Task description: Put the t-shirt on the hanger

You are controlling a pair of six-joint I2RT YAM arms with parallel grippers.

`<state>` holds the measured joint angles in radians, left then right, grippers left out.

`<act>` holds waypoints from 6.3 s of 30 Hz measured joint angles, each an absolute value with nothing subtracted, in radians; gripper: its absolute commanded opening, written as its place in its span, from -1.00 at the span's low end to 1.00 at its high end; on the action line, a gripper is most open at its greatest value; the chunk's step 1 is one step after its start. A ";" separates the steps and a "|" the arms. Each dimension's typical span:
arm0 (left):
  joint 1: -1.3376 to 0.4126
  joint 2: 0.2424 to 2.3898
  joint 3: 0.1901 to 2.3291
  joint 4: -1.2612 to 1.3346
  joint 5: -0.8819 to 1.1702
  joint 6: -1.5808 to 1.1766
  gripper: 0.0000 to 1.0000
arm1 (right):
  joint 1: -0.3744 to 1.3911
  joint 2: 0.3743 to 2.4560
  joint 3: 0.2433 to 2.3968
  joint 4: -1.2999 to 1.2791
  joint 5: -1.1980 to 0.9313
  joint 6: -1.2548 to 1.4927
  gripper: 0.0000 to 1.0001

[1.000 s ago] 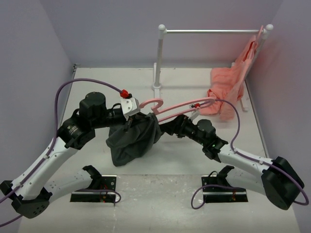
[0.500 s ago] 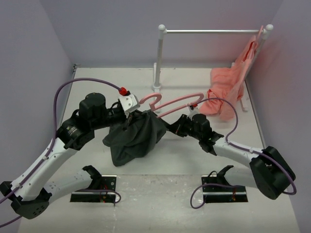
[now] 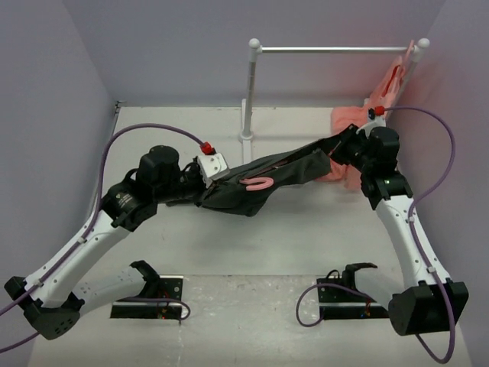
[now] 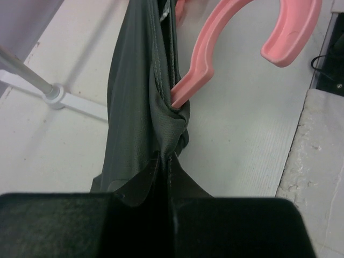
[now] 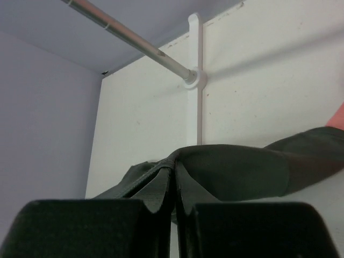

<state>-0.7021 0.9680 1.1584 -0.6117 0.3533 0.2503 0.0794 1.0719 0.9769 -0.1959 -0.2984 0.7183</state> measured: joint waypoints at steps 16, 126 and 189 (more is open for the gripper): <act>-0.692 1.087 1.097 -0.226 0.387 -0.057 -1.00 | 0.510 1.176 1.105 -0.471 -0.204 0.576 0.09; -0.430 0.766 0.508 0.222 0.072 -0.462 -1.00 | 0.351 1.198 1.338 -0.379 -0.874 0.136 -1.00; -0.229 0.683 0.174 0.887 0.692 -0.494 -1.00 | 0.234 1.309 1.654 -0.763 -1.135 -0.150 -1.00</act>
<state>-0.2295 0.6830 0.1742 0.8866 0.6923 -0.4935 0.2344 1.3087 1.6538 -0.7627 -1.1354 -0.1497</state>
